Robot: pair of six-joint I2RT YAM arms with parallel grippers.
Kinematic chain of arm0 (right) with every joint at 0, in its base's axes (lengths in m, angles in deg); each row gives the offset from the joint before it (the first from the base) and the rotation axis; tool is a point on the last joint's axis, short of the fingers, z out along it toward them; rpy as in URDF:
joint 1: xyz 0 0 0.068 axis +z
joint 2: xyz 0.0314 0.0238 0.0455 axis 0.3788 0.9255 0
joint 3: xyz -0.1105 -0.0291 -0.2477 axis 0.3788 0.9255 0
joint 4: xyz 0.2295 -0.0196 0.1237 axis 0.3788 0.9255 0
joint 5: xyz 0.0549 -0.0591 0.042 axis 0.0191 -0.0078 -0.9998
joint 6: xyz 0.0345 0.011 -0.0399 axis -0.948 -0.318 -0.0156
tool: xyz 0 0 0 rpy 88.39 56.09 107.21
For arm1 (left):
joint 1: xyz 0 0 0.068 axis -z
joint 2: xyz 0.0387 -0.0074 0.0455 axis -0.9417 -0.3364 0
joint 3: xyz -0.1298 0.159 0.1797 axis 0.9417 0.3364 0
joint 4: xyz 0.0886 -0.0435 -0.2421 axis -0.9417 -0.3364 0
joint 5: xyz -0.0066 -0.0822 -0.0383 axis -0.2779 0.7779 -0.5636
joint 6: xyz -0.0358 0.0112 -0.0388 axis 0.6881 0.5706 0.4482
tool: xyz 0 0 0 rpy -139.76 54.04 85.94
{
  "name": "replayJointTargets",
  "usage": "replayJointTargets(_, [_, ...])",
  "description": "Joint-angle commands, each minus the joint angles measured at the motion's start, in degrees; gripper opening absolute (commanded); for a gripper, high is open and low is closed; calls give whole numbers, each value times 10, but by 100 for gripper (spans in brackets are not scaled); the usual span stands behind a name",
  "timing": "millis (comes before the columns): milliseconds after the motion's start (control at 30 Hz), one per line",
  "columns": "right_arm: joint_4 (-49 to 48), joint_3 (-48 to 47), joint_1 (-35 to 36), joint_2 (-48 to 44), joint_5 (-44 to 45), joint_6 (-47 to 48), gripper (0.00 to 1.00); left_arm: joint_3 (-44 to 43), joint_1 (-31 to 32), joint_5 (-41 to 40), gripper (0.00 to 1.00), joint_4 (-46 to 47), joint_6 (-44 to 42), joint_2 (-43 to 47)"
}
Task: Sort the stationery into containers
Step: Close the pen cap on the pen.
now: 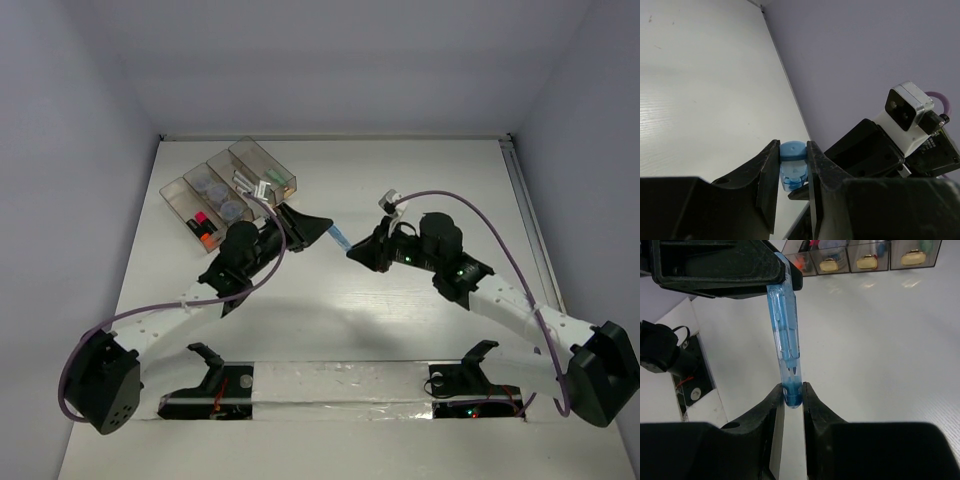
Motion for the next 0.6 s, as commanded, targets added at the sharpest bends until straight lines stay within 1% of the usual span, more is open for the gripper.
replayJointTargets(0, [-58,-64,1,-6,30,-28,0,-18,43,40,0,-37,-17,5])
replayJointTargets(200, [-38,-94,1,-9,40,-35,0,3,79,15,0,-9,6,7])
replayJointTargets(367, [-39,-109,1,-17,58,-30,0,14,92,-1,0,-8,10,7])
replayJointTargets(567, [-16,-142,-4,-7,79,9,0,42,125,0,0,21,35,-5])
